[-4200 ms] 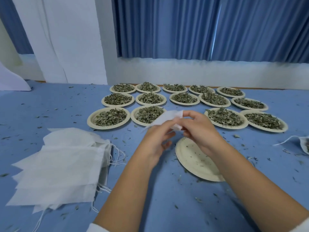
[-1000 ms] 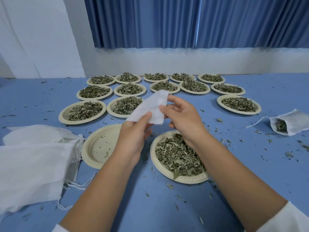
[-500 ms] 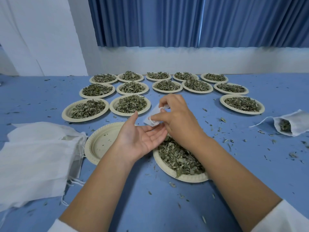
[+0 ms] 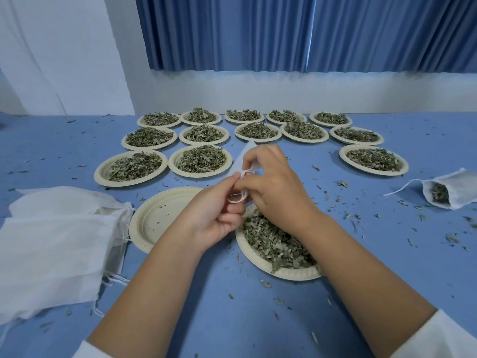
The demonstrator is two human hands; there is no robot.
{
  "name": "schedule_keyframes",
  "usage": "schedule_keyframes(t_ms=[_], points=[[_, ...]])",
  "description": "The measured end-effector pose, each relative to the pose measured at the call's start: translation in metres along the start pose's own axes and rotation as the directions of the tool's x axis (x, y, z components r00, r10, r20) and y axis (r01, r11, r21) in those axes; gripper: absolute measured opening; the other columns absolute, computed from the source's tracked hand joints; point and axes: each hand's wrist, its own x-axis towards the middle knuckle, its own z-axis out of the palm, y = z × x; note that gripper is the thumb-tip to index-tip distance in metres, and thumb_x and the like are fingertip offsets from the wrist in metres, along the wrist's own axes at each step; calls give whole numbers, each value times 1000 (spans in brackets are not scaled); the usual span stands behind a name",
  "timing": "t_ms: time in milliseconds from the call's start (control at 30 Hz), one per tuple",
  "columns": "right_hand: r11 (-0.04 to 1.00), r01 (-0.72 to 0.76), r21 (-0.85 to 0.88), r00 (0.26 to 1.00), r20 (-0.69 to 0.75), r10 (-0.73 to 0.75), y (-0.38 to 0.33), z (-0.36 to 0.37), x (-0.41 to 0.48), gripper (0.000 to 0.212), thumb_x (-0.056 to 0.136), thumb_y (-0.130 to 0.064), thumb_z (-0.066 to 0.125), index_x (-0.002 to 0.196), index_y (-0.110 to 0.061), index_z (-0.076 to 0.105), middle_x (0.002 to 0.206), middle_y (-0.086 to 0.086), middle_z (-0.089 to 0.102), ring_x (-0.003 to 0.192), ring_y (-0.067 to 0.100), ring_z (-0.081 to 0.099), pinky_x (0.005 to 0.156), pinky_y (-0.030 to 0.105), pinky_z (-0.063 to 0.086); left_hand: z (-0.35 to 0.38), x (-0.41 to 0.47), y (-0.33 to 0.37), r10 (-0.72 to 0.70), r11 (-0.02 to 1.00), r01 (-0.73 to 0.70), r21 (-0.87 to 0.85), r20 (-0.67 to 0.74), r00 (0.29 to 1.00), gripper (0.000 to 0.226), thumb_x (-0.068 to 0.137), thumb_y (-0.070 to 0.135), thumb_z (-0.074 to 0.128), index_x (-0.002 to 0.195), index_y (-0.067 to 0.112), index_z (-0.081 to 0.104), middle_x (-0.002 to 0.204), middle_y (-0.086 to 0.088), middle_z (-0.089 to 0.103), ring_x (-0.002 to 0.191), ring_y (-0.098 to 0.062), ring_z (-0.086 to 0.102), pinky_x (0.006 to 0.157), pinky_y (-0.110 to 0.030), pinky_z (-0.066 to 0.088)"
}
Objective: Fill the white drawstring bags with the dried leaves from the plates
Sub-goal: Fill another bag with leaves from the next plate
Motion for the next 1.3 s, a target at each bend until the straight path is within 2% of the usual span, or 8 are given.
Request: schedule_keyframes(t_ms=[133, 300, 433, 633, 800, 900, 1000, 1300], points=[[998, -58, 17, 996, -65, 59, 12, 5, -4, 21, 85, 4, 61, 87, -8, 78, 95, 15, 57, 95, 34, 53, 68, 47, 49, -4, 8, -5, 128, 979, -89, 183, -215, 968, 23, 104, 18, 41, 89, 8, 55, 54, -1, 64, 36, -4, 42, 31, -13, 31], [948, -262, 180, 952, -111, 285, 17, 5, -4, 20, 90, 2, 60, 101, -10, 73, 94, 0, 52, 94, 22, 55, 83, 27, 45, -17, 15, 4, 179, 975, -218, -46, -419, 890, 33, 105, 21, 38, 85, 8, 60, 59, 0, 58, 61, -11, 58, 61, -27, 53], [906, -337, 255, 941, 73, 329, 16, 6, -3, 16, 93, -5, 59, 100, -18, 65, 96, -7, 55, 93, 4, 55, 88, 26, 48, -22, 14, 12, 110, 836, -278, -474, -350, 930, 22, 102, 10, 44, 88, 0, 57, 48, 2, 40, 36, -5, 39, 40, -16, 43], [883, -321, 342, 936, 259, 240, 13, 7, -5, 27, 89, -3, 63, 89, -30, 58, 93, -15, 57, 91, -1, 57, 86, 20, 49, -25, 9, 21, 144, 758, -299, -580, -298, 944, 21, 101, 6, 43, 84, 3, 55, 47, 3, 39, 32, -5, 36, 33, -12, 35], [839, -334, 430, 938, 239, 251, 14, 6, -6, 34, 88, 0, 64, 82, -33, 58, 91, -14, 59, 88, 2, 61, 86, 26, 52, -29, -2, 23, 332, 943, -312, 118, -226, 916, 12, 95, 21, 57, 83, 18, 58, 55, 9, 32, 37, -3, 25, 32, -14, 19], [826, -343, 447, 936, 231, 264, 16, 5, -6, 31, 87, 2, 64, 83, -29, 60, 91, -13, 59, 88, 1, 61, 86, 25, 52, -25, -4, 14, 563, 602, -322, 731, -102, 820, 3, 87, 27, 68, 84, 28, 69, 68, 13, 57, 53, 1, 49, 51, -16, 37], [813, -361, 458, 932, 202, 300, 16, 5, -4, 26, 88, 1, 65, 84, -24, 60, 94, -9, 55, 88, -3, 59, 83, 16, 51, -25, -3, 6, 548, 486, -367, 793, 50, 835, 8, 83, 30, 72, 91, 32, 71, 93, 5, 66, 75, -2, 58, 66, -14, 43], [755, -579, 307, 795, 6, 607, 12, 11, -3, 23, 84, -25, 75, 93, -23, 54, 106, -7, 47, 88, 5, 54, 75, 11, 47, -21, 7, -9, 694, 345, -350, 871, 15, 720, 14, 88, 31, 69, 74, 29, 70, 71, 24, 66, 68, 10, 57, 59, -7, 37]])
